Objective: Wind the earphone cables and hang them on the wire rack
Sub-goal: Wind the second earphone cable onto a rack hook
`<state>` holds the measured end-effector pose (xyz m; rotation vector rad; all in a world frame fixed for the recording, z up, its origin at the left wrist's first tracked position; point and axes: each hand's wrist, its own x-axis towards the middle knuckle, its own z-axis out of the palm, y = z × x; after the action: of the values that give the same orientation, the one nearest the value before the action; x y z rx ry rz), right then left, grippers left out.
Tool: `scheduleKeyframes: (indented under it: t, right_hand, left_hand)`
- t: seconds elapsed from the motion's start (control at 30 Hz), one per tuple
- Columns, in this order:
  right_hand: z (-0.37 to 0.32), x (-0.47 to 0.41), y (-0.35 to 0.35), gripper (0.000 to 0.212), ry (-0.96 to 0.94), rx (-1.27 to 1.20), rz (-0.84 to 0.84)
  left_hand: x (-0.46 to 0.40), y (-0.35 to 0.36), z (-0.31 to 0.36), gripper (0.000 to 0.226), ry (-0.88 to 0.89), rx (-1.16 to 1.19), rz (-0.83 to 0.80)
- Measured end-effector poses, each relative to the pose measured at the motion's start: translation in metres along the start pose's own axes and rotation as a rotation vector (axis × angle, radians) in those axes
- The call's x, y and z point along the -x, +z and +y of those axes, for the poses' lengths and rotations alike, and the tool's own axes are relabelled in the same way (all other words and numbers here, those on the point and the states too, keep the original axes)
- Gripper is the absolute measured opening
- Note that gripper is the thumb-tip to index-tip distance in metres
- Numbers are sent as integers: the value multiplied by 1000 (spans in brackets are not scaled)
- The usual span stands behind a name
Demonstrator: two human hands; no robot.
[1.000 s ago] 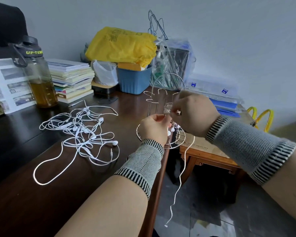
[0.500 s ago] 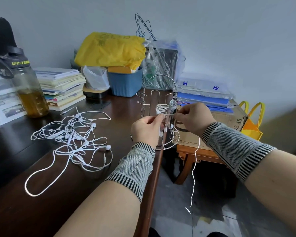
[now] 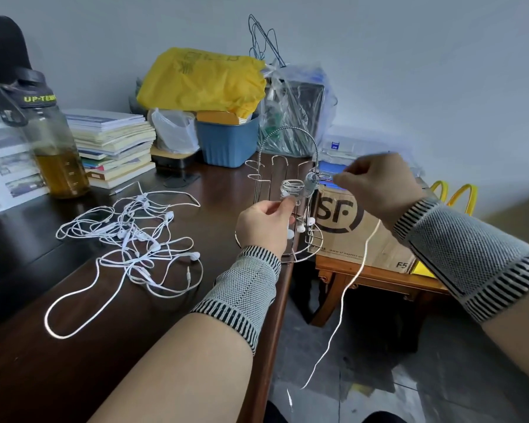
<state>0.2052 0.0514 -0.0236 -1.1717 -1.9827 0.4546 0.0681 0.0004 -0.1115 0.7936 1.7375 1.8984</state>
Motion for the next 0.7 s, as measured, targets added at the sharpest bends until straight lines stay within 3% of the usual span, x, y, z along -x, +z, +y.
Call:
scheduleKeyframes:
  t: [0.13,0.23,0.4,0.57,0.7]
  right_hand:
    - [-38,-13,1,16,-162,240,-59]
    - [-51,-31,17,10,-176,376,-144]
    - [-65,-45,44,24,-162,543,-281]
    - [-81,-37,53,26,-272,632,-464]
    - [-76,-17,48,25,-507,743,-391]
  left_hand:
    - [0,0,-1,25,29,-12,4]
    - [0,0,-1,25,51,-42,15]
    - [0,1,-1,25,30,-34,26]
    - [-3,0,-1,25,35,-59,19]
    - [-5,-2,-2,15,14,-41,14]
